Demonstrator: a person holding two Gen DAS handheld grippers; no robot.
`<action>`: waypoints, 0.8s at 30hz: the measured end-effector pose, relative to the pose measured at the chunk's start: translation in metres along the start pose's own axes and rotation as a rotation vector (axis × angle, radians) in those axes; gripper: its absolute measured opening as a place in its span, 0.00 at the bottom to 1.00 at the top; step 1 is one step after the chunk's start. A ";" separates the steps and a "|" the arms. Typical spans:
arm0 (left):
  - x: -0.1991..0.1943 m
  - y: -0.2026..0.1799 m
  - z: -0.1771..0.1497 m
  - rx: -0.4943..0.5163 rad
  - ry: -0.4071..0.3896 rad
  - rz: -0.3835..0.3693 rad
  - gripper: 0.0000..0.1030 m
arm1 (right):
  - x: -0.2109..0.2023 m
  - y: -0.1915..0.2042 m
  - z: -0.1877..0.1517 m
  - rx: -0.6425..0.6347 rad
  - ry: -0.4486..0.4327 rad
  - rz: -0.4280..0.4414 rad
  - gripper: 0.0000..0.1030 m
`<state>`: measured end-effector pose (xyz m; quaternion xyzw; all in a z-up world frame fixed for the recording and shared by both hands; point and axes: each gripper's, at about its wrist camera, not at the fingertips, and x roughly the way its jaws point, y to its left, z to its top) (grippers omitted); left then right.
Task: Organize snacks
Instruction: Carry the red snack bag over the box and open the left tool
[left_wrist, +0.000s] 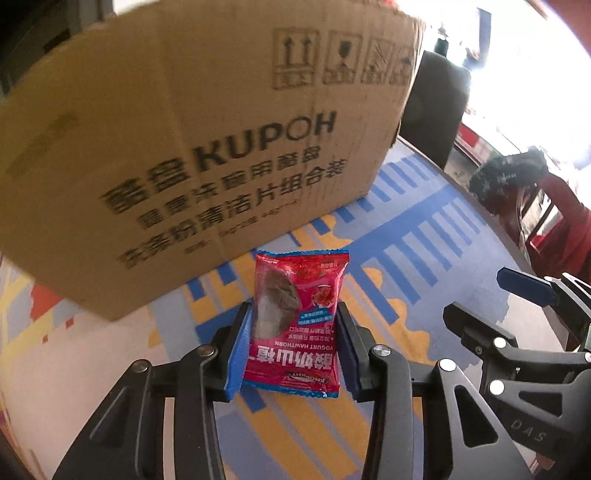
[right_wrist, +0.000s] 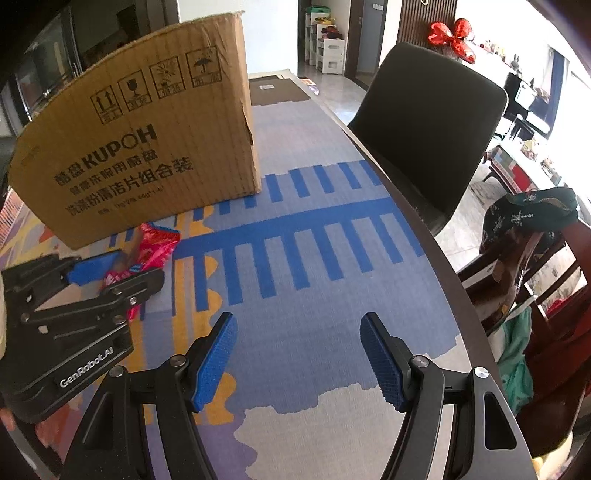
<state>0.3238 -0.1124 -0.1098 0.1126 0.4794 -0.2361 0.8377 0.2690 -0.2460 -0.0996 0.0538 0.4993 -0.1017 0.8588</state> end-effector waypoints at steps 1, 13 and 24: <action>-0.003 -0.001 -0.002 -0.007 -0.008 0.005 0.41 | -0.002 0.000 0.000 0.000 -0.006 0.007 0.68; -0.054 0.015 -0.026 -0.126 -0.059 0.052 0.41 | -0.037 0.015 0.002 -0.065 -0.082 0.059 0.68; -0.106 0.017 -0.025 -0.206 -0.152 0.104 0.41 | -0.075 0.023 0.009 -0.102 -0.156 0.120 0.68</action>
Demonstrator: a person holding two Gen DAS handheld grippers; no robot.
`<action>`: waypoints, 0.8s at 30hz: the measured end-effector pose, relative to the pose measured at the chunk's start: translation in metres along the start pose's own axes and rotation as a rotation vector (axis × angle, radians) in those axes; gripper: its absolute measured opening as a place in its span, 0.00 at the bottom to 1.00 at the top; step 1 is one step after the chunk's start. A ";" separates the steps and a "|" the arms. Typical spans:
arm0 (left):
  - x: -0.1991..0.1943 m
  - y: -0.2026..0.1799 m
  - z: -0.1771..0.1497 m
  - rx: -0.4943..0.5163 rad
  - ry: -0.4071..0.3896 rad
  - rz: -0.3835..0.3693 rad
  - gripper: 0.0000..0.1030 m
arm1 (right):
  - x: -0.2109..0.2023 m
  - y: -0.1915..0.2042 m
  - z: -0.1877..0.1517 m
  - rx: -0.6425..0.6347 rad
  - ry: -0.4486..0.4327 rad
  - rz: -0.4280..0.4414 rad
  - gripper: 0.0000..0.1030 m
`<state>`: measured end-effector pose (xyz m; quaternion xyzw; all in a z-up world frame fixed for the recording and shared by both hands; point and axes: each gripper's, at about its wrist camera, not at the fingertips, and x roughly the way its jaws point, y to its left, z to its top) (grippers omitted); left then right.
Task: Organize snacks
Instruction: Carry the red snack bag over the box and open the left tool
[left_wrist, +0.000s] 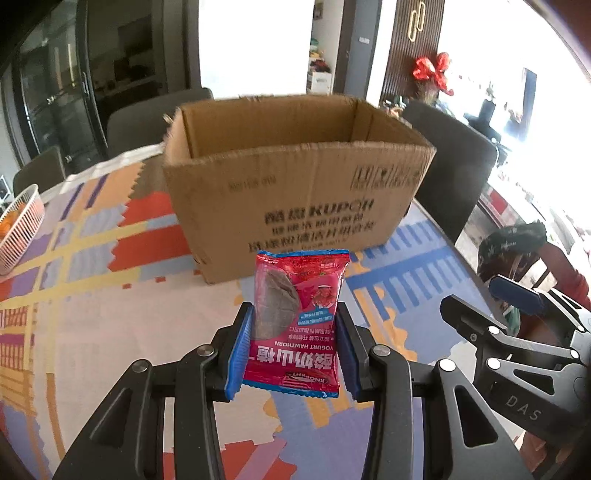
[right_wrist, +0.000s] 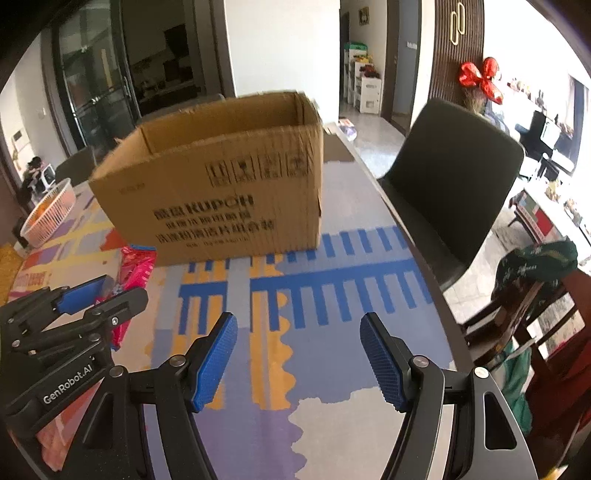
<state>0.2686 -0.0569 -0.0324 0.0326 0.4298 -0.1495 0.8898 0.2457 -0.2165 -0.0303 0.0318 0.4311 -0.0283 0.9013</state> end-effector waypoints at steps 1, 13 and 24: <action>-0.003 -0.001 0.002 0.002 -0.011 0.005 0.41 | -0.005 0.001 0.002 -0.003 -0.012 0.005 0.68; -0.040 -0.001 0.030 0.005 -0.107 0.022 0.41 | -0.037 0.008 0.025 -0.026 -0.121 0.020 0.68; -0.060 0.004 0.060 0.002 -0.175 0.045 0.41 | -0.052 0.011 0.053 -0.043 -0.181 0.016 0.68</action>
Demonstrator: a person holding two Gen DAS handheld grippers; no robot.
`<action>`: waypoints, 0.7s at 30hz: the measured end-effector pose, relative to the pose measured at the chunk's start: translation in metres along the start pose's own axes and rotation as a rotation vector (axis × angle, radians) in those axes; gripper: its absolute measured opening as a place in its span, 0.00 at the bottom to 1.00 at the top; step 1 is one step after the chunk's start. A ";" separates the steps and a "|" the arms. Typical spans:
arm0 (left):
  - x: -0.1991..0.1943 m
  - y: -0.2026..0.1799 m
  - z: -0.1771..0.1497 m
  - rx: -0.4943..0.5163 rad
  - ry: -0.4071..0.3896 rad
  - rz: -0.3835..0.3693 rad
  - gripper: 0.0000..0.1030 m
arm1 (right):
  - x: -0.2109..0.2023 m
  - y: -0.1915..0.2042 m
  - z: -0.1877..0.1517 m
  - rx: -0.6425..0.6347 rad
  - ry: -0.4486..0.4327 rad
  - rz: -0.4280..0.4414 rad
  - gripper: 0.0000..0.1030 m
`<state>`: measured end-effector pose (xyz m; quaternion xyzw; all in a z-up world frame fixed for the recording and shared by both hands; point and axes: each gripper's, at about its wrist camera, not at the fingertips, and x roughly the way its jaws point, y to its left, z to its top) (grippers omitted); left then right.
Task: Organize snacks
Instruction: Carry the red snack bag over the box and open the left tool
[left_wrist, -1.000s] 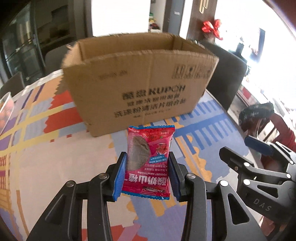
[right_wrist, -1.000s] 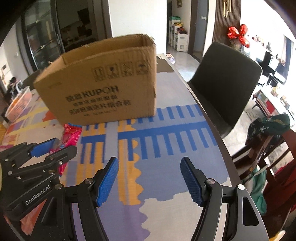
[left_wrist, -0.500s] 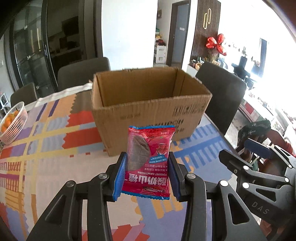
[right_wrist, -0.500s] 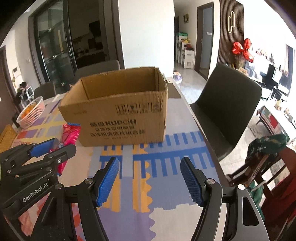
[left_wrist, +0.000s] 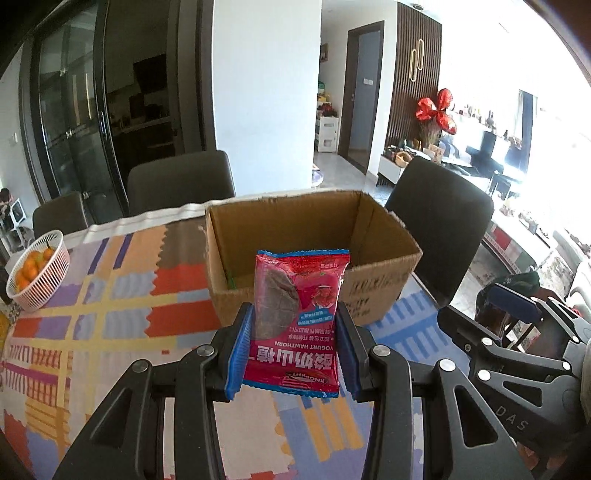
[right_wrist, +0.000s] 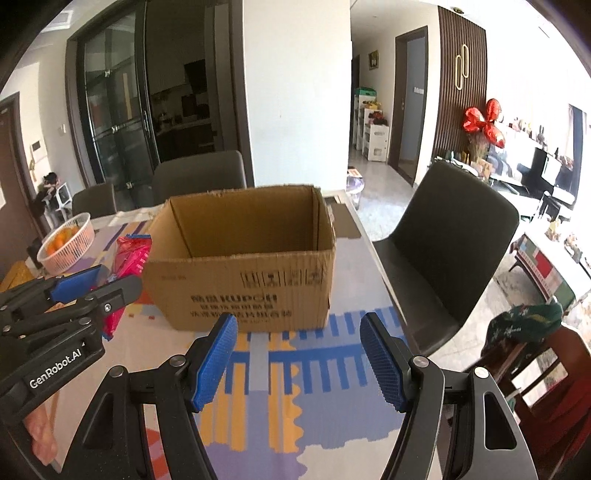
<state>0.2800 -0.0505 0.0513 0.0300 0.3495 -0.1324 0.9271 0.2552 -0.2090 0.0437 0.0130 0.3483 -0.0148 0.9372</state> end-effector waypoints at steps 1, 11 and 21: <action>0.000 0.000 0.003 -0.001 -0.003 0.003 0.41 | -0.001 0.000 0.003 0.000 -0.007 0.001 0.68; 0.009 0.009 0.032 -0.003 -0.022 0.016 0.41 | 0.009 -0.001 0.034 -0.013 -0.025 0.000 0.68; 0.035 0.014 0.057 -0.003 0.009 0.027 0.41 | 0.037 -0.003 0.062 -0.028 0.001 -0.011 0.68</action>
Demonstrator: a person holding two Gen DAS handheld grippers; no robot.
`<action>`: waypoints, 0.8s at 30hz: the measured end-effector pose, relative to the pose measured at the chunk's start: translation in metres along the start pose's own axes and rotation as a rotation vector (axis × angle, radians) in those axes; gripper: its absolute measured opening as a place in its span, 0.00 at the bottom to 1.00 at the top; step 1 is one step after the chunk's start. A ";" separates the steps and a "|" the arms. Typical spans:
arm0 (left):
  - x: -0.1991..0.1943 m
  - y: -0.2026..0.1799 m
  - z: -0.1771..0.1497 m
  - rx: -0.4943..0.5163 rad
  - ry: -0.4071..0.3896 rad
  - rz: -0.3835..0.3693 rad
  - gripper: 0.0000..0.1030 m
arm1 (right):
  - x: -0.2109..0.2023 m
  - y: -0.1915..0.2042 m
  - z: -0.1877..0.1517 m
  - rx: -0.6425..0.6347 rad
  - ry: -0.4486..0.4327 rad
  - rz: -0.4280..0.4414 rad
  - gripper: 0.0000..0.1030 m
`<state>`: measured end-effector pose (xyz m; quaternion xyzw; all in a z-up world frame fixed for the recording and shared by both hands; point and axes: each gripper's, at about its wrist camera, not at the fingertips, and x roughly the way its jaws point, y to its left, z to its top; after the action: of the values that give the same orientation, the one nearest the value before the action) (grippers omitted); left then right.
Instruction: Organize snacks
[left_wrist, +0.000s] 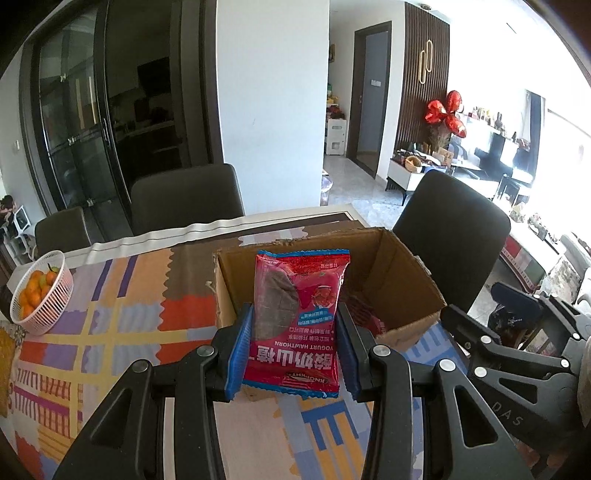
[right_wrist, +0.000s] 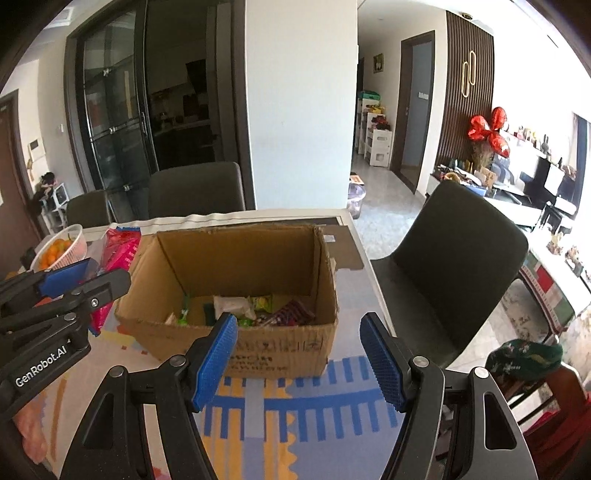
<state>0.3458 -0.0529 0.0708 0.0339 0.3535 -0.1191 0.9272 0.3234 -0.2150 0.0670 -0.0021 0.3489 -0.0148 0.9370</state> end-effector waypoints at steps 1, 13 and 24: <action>0.005 0.001 0.003 -0.001 0.009 0.001 0.41 | 0.002 0.000 0.003 -0.002 0.001 -0.006 0.68; 0.035 0.006 0.018 -0.015 0.043 0.036 0.47 | 0.034 -0.002 0.024 -0.010 0.040 -0.031 0.68; -0.005 0.007 -0.012 -0.015 -0.025 0.108 0.64 | 0.021 -0.005 0.008 0.010 0.031 -0.010 0.68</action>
<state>0.3366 -0.0439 0.0649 0.0446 0.3404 -0.0668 0.9369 0.3441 -0.2209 0.0594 0.0008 0.3634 -0.0213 0.9314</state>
